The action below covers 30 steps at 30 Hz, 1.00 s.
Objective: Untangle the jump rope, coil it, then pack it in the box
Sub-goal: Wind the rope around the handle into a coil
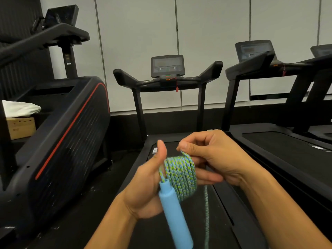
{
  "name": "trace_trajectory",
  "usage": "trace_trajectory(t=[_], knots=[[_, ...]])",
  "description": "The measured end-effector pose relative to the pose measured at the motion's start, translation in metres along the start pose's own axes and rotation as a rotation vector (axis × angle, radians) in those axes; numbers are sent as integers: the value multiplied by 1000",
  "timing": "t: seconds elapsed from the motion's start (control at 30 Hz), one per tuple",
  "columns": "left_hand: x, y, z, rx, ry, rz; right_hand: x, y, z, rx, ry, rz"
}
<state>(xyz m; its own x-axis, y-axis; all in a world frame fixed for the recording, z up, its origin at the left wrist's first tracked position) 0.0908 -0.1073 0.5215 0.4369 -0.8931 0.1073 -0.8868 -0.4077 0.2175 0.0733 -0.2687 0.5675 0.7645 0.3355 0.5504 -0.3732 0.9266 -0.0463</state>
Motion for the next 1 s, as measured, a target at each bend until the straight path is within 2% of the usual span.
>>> trace_trajectory(t=[0.07,0.13,0.27,0.37,0.47,0.57,0.7,0.83,1.0], knots=[[0,0,-2,-110,-6,80,0,1,1,6,-12,3],[0,-3,-2,-111,-19,26,0,0,2,-31,-23,-11],[-4,-4,1,96,7,-97,2,-2,1,-234,-72,-48],[-6,-1,0,291,33,-200,4,-4,-2,-266,-88,-28],[-4,1,2,334,44,-233,3,-6,-3,-307,-69,10],[-2,-1,3,290,87,-214,4,-4,-4,-280,-80,-7],[-7,-4,0,182,40,-75,6,-5,-5,-244,-122,-35],[-11,-5,-5,148,57,9,6,-7,-10,-97,-41,-52],[-12,-12,-10,38,150,-2,6,-1,-24,-113,71,-41]])
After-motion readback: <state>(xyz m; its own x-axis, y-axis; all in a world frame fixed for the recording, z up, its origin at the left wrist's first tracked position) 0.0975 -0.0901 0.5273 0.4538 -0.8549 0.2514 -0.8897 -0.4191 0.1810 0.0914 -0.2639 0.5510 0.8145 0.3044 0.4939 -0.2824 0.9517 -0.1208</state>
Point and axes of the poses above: each hand's wrist, its own x-axis towards the middle knuckle, its own y-axis out of the palm, z = x × y, the point moved 1 cm from there along x, towards the middle knuckle, and after that the axes turned 11 degrees about -y, right-handed, at the moved point
